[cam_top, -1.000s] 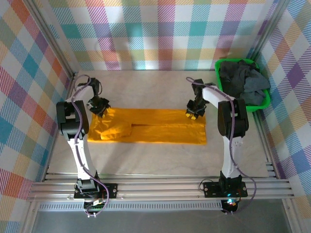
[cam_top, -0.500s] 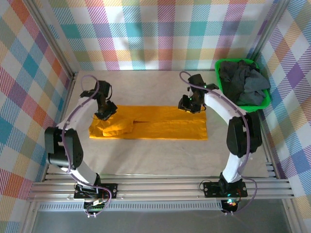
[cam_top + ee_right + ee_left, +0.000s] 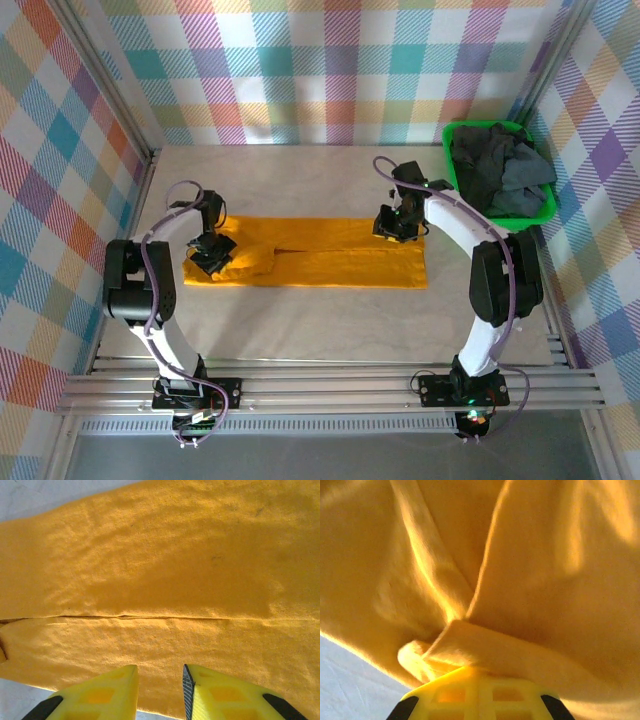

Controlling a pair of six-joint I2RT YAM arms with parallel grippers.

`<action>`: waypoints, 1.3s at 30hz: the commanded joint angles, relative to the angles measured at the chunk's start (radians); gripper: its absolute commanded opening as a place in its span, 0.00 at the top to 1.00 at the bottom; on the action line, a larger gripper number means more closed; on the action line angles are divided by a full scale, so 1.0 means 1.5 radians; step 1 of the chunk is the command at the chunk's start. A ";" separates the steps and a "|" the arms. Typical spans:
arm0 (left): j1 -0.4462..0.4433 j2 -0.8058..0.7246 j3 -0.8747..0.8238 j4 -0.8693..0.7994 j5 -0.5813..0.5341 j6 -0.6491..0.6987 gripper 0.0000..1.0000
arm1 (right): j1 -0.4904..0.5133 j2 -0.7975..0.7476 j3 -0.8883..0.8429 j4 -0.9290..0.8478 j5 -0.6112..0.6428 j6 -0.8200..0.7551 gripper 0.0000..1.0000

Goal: Fold and stack the t-shirts

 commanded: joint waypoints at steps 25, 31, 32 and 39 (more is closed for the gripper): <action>-0.079 0.019 0.110 -0.069 -0.068 -0.102 0.90 | -0.063 0.232 0.217 -0.146 0.112 -0.095 0.70; -0.080 0.091 0.161 -0.083 -0.090 -0.131 0.96 | -0.062 0.284 0.242 -0.183 0.164 -0.081 0.71; -0.074 0.109 0.169 -0.081 -0.088 -0.127 0.97 | -0.062 0.281 0.229 -0.180 0.170 -0.076 0.71; -0.052 0.250 0.292 -0.087 -0.089 -0.084 0.97 | -0.047 0.232 0.111 -0.162 0.173 -0.027 0.71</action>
